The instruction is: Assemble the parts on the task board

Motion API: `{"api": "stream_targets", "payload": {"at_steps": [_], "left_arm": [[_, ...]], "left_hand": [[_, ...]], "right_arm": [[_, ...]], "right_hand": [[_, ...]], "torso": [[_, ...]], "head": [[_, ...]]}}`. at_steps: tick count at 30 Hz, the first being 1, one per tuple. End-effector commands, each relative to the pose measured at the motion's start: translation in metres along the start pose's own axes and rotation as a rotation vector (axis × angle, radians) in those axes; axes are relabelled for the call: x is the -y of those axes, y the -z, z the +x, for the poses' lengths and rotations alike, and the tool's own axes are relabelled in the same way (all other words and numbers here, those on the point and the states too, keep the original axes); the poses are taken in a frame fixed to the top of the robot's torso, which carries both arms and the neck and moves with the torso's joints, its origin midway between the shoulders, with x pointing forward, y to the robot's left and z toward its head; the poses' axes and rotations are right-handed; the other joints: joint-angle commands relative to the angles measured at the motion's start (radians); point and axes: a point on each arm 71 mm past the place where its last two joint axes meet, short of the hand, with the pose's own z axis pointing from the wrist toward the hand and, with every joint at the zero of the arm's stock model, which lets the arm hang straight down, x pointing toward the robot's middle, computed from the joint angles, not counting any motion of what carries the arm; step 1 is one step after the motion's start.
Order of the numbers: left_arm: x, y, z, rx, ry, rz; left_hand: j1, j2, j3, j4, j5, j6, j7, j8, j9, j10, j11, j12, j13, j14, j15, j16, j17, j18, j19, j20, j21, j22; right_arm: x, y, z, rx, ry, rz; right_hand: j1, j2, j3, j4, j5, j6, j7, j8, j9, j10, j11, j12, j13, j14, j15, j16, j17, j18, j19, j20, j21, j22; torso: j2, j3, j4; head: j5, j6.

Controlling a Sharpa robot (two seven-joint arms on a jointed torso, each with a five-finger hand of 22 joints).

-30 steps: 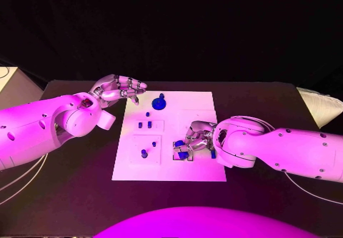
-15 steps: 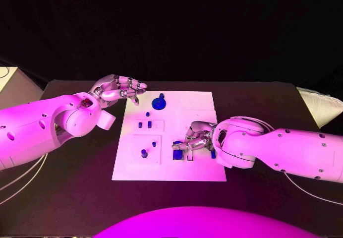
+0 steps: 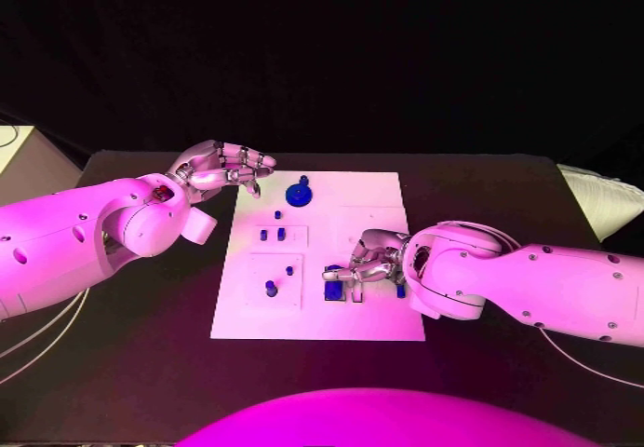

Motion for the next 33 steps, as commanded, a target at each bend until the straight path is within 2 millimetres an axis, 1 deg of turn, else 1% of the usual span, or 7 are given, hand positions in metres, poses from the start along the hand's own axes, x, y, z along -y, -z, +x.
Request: {"api": "stream_targets", "payload": {"at_steps": [1,8,14,23,28,30,33], "left_arm": [[0.001,0.0,0.002,-0.016,0.003,0.006],[0.001,0.0,0.001,-0.014,0.002,0.006],[0.001,0.0,0.001,-0.015,0.002,0.004],[0.001,0.0,0.002,-0.018,0.003,0.003],[0.001,0.0,0.002,-0.018,0.003,0.002],[0.001,0.0,0.002,-0.018,0.003,0.001],[0.0,0.0,0.001,-0.018,0.002,0.001]], "left_hand": [[-0.01,0.0,0.0,0.004,0.003,-0.007,-0.002,0.006,0.002,-0.004,0.0,0.006,-0.001,-0.004,0.002,0.006,0.001,0.016,0.001,0.005,-0.007,-0.001],[-0.01,0.0,0.0,0.004,0.003,-0.007,-0.002,0.006,0.002,-0.004,0.0,0.006,-0.001,-0.004,0.002,0.006,0.001,0.016,0.001,0.005,-0.007,-0.001],[-0.01,0.0,0.0,0.004,0.003,-0.007,-0.002,0.006,0.002,-0.004,0.0,0.006,-0.001,-0.004,0.002,0.006,0.001,0.016,0.001,0.005,-0.007,-0.001],[-0.01,0.0,0.0,0.004,0.003,-0.007,-0.002,0.006,0.002,-0.004,0.0,0.006,-0.001,-0.004,0.002,0.006,0.001,0.016,0.001,0.005,-0.007,-0.001],[-0.01,0.0,0.0,0.004,0.003,-0.007,-0.002,0.006,0.002,-0.004,0.0,0.006,-0.001,-0.004,0.002,0.006,0.001,0.016,0.001,0.005,-0.007,-0.001],[-0.01,0.0,0.0,0.004,0.003,-0.007,-0.002,0.006,0.002,-0.004,0.0,0.006,-0.001,-0.004,0.002,0.006,0.001,0.016,0.001,0.005,-0.007,-0.001],[-0.01,0.0,0.0,0.004,0.003,-0.007,-0.002,0.006,0.002,-0.004,0.0,0.006,-0.001,-0.004,0.002,0.006,0.001,0.016,0.001,0.005,-0.007,-0.001]], "right_arm": [[0.0,0.004,0.0,0.007,-0.001,-0.04],[0.002,0.013,-0.005,0.057,-0.056,-0.125],[0.006,0.016,-0.008,0.086,-0.09,-0.151],[0.007,0.014,0.001,0.036,-0.077,-0.136],[0.008,0.013,0.004,0.031,-0.058,-0.121],[0.008,0.012,0.004,0.036,-0.05,-0.114],[0.01,0.011,0.004,0.049,-0.041,-0.095]], "right_hand": [[0.028,0.004,-0.009,-0.003,0.009,-0.008,0.0,0.007,0.001,0.103,-0.007,0.001,0.261,0.108,-0.006,0.004,0.263,-0.012,0.069,-0.004,-0.003,0.216],[0.196,0.003,-0.017,-0.013,0.044,-0.018,0.001,0.015,-0.001,0.101,-0.007,-0.002,0.258,0.108,-0.006,0.004,0.263,-0.011,0.068,-0.005,-0.01,0.216],[0.265,-0.033,-0.021,-0.007,0.054,-0.014,-0.004,0.036,0.024,0.095,-0.01,-0.013,0.249,0.108,-0.009,0.004,0.263,-0.009,0.066,-0.006,-0.021,0.214],[0.315,-0.07,-0.004,-0.004,0.042,-0.003,-0.03,0.126,0.142,0.092,-0.032,-0.02,0.244,0.108,-0.027,0.004,0.263,-0.01,0.067,-0.021,-0.019,0.215],[0.329,-0.062,0.011,-0.004,0.039,-0.013,-0.041,0.171,0.205,0.095,-0.043,-0.016,0.248,0.108,-0.035,0.004,0.263,-0.011,0.069,-0.029,-0.013,0.217],[0.344,-0.059,0.031,-0.004,-0.002,-0.019,-0.046,0.183,0.228,0.098,-0.047,-0.01,0.253,0.108,-0.039,0.004,0.263,-0.013,0.072,-0.033,-0.003,0.219],[0.349,-0.056,0.044,-0.004,-0.006,-0.017,-0.049,0.189,0.238,0.102,-0.049,-0.001,0.26,0.108,-0.041,0.004,0.263,-0.015,0.074,-0.034,0.008,0.222]], "torso": [[0.0,-0.0002,0.0],[0.0,0.0003,-0.0012],[0.0,0.0006,-0.0014],[0.0,0.0003,-0.0003],[0.0,-0.0004,0.0002],[0.0,-0.0006,0.0004],[0.0,-0.0007,0.0003]], "head": [[0.003,0.0],[0.005,0.001],[0.004,0.002],[0.002,-0.001],[0.001,-0.004],[0.001,-0.004],[0.002,-0.004]]}}
